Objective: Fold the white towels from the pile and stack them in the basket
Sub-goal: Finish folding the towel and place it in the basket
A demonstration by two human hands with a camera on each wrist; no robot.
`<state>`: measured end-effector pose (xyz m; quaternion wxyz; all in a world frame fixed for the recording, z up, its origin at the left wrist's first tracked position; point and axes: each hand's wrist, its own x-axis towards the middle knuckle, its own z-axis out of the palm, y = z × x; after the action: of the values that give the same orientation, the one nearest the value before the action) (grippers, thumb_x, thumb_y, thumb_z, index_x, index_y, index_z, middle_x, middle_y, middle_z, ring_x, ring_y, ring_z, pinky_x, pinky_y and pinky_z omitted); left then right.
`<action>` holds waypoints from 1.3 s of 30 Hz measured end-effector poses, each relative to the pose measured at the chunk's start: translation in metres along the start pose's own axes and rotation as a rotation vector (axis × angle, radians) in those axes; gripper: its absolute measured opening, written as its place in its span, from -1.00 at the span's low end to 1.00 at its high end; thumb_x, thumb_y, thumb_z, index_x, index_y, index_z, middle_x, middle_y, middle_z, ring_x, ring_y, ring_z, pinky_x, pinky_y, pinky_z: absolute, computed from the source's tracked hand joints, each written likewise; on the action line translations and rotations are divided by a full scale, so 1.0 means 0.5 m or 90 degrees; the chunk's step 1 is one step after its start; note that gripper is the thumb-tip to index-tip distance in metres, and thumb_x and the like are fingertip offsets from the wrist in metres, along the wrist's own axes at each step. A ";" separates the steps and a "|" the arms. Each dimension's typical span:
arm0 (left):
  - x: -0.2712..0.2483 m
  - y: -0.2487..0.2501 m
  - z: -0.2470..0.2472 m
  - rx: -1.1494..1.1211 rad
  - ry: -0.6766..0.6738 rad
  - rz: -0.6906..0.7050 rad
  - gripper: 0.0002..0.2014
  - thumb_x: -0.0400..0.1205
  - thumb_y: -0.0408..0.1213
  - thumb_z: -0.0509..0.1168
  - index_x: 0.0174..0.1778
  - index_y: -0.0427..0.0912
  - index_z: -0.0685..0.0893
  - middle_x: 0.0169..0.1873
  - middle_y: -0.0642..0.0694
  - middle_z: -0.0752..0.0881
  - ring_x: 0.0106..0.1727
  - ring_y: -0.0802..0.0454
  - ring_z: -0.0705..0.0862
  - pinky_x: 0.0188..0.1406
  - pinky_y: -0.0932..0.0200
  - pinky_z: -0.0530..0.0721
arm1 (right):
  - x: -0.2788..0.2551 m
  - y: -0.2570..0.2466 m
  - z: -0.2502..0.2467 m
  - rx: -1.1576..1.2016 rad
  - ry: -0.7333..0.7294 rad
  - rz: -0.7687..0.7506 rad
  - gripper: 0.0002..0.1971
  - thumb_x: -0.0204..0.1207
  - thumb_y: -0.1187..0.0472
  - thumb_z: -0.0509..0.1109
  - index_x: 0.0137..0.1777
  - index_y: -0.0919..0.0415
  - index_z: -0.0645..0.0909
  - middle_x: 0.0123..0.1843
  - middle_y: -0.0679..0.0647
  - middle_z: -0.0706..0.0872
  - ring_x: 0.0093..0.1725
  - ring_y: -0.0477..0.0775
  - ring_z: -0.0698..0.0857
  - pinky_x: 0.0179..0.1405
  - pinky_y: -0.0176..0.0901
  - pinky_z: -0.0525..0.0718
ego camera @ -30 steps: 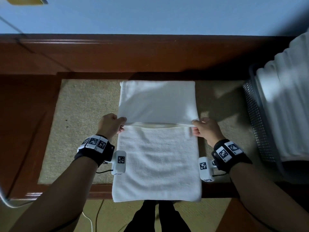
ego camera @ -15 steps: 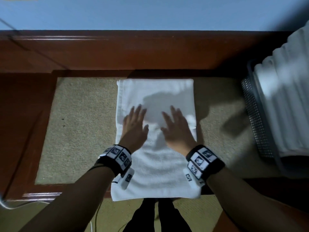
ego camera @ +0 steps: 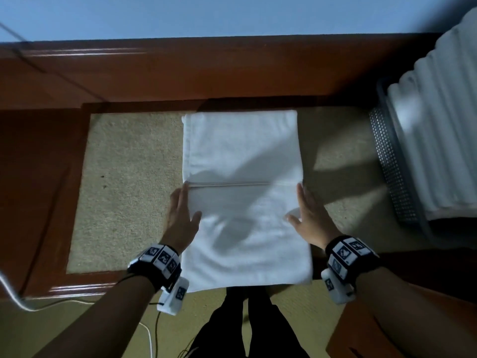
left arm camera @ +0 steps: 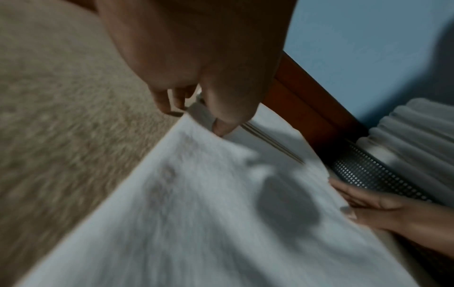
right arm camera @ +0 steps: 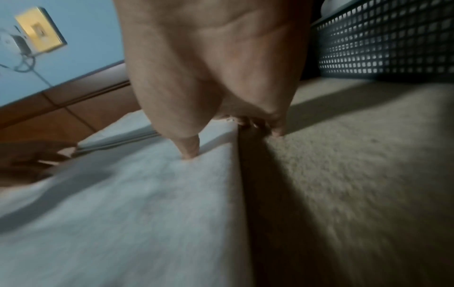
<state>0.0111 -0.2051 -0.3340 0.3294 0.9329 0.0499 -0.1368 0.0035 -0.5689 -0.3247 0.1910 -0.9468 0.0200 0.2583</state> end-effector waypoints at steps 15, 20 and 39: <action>-0.210 -0.042 0.007 -0.191 -0.185 -0.221 -0.53 0.63 -0.13 0.52 0.45 -0.07 0.60 0.18 -0.03 0.78 0.16 -0.05 0.76 0.09 -0.03 0.72 | -0.195 0.024 0.095 0.298 -0.005 0.195 -0.18 0.56 -0.06 0.59 0.71 0.14 0.28 0.51 0.16 0.63 0.39 0.22 0.68 0.35 0.24 0.72; -0.304 -0.054 0.014 -0.290 -0.160 -0.232 -0.72 0.73 -0.20 0.42 0.34 -0.17 0.74 0.11 -0.12 0.86 0.04 -0.12 0.85 -0.04 -0.04 0.85 | -0.232 0.054 0.104 0.311 -0.010 0.150 -0.19 0.54 0.03 0.61 0.69 0.13 0.28 0.34 0.13 0.69 0.28 0.18 0.71 0.32 0.21 0.71; -0.247 0.117 -0.159 -0.604 -0.001 -0.191 -0.76 0.71 -0.27 0.17 -0.05 -0.21 0.75 0.07 -0.18 0.70 0.10 -0.13 0.67 -0.15 0.12 0.78 | -0.265 0.021 -0.136 0.621 -0.024 -0.055 -0.58 0.56 0.57 0.41 0.35 0.23 0.73 0.12 0.13 0.90 0.14 0.10 0.87 0.05 -0.08 0.77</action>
<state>-0.0789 -0.2011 -0.2039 0.6943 0.6627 0.2401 -0.1454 -0.0801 -0.6121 -0.2086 0.6231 -0.7421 0.0959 0.2276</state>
